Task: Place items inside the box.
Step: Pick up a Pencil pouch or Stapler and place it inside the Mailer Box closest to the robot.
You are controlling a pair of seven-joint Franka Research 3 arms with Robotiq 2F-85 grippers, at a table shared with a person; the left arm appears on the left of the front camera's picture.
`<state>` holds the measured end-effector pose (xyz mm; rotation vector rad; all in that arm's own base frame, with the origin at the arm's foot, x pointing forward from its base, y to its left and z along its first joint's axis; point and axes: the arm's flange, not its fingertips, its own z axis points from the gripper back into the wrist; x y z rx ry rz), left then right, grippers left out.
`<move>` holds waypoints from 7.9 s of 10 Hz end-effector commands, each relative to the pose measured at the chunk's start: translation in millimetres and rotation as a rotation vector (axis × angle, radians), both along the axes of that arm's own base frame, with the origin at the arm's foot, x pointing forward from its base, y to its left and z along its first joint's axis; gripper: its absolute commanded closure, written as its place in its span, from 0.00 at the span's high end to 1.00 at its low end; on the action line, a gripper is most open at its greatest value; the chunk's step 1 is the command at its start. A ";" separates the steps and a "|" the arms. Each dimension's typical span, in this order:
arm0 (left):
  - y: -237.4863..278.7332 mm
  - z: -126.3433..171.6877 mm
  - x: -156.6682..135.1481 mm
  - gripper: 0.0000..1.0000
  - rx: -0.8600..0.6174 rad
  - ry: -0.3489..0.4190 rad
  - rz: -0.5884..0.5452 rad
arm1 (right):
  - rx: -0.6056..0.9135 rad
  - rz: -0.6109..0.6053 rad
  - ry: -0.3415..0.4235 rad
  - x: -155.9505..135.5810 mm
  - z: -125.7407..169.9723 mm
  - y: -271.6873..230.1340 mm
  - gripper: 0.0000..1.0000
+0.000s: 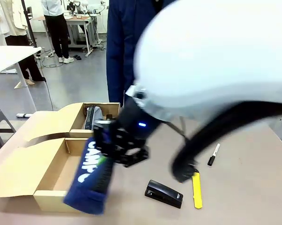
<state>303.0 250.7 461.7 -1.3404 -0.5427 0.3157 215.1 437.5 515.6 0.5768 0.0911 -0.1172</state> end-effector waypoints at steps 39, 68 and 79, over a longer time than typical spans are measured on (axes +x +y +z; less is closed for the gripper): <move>-0.9 2.0 -1.8 1.00 0.001 -0.020 -0.008 | -0.506 0.024 0.011 127.6 -148.3 205.8 1.00; -0.9 2.0 -1.8 1.00 0.001 -0.020 -0.008 | 0.752 0.099 0.115 97.1 -53.2 -216.2 1.00; -0.9 2.0 -1.8 1.00 0.001 -0.020 -0.008 | 1.008 -0.186 0.034 56.3 -80.9 -573.9 1.00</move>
